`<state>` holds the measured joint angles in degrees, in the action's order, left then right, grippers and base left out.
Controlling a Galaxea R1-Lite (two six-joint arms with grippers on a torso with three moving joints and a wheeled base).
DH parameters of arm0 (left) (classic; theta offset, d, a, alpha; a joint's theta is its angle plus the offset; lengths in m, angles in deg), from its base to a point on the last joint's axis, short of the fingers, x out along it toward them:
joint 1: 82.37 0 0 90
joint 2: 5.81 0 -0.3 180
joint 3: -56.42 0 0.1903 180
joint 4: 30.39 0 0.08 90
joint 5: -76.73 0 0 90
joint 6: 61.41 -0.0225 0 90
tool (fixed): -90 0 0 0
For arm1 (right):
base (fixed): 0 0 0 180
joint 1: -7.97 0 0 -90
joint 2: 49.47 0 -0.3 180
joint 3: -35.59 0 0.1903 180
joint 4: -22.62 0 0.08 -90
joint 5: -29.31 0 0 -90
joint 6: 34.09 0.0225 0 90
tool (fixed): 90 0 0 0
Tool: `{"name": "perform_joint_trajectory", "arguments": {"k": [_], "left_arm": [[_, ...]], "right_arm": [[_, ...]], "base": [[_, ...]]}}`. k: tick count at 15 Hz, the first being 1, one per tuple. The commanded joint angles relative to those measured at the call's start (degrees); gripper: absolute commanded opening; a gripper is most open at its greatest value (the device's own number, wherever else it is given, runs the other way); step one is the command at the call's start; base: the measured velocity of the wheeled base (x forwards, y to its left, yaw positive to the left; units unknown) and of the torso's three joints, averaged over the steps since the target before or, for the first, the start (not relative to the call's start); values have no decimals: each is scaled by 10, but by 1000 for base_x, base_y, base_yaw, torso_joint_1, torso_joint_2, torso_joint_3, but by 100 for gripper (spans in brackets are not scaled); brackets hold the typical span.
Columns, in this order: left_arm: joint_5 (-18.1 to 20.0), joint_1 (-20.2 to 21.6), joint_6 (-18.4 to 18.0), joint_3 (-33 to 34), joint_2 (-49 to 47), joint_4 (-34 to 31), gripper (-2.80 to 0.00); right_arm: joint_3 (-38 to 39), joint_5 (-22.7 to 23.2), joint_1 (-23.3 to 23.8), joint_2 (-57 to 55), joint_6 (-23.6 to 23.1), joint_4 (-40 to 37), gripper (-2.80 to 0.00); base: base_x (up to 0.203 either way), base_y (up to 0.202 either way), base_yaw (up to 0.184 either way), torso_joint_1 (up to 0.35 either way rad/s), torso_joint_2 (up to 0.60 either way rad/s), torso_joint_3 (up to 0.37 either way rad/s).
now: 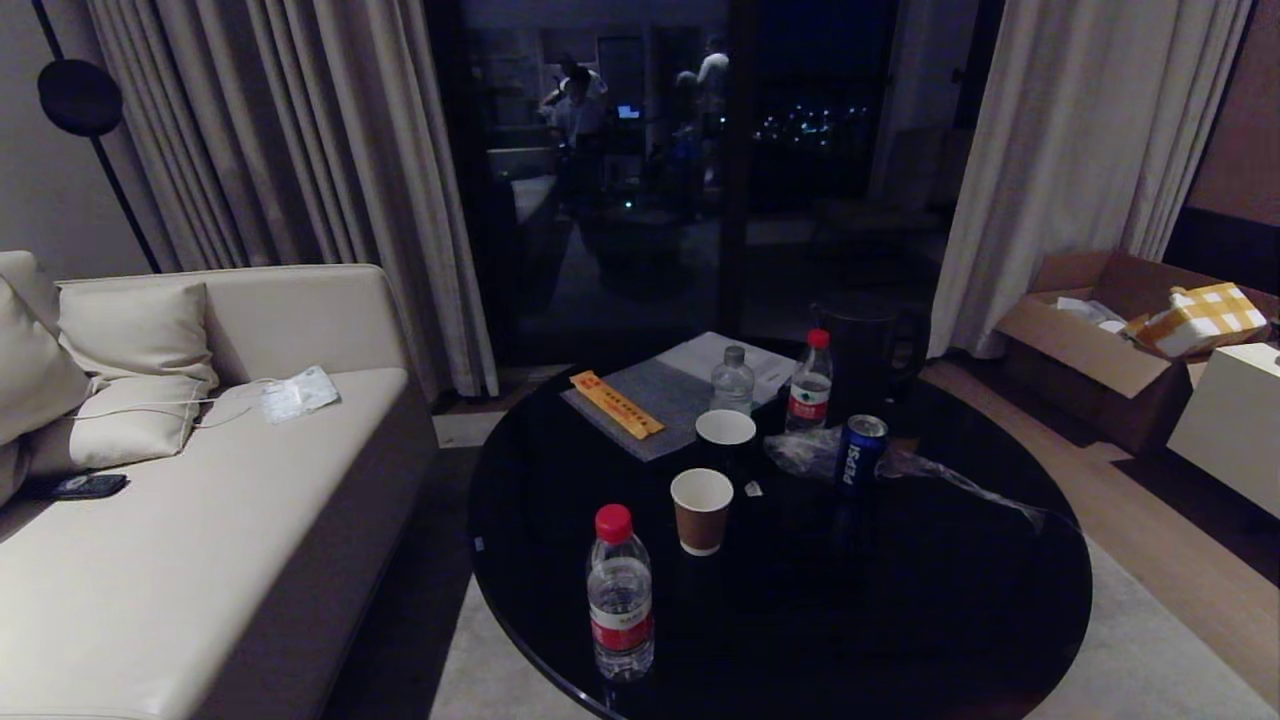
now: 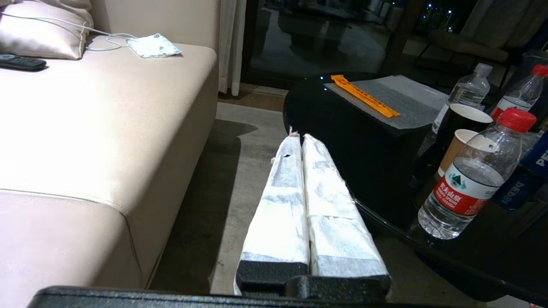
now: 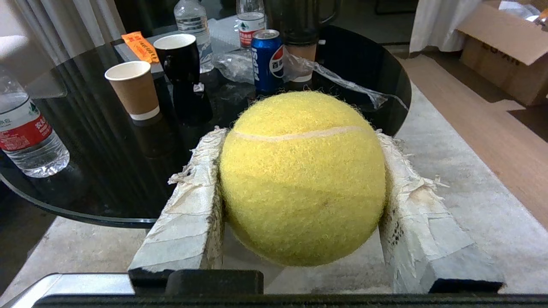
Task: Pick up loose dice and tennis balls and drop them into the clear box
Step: Put the ball in the box
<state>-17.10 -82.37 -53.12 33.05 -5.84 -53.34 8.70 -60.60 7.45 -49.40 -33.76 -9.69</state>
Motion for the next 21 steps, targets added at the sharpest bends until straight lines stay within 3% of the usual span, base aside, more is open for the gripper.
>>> {"name": "perform_joint_trajectory", "arguments": {"k": [1, 8, 21], "left_arm": [[0, 0, 1, 1, -1, 0, -280], [0, 0, -4, 1, -1, -2, -280], [0, 0, -1, 1, -1, -1, -280]], "right_arm": [[0, 0, 0, -1, 0, 0, -280], [0, 0, 0, -1, 0, 0, -280], [0, 0, 0, -1, 0, 0, -280]], "base": [[0, 0, 0, 0, 0, 0], [0, 0, 0, 0, 0, 0], [-179, 0, -1, 2, 2, 3]]}}
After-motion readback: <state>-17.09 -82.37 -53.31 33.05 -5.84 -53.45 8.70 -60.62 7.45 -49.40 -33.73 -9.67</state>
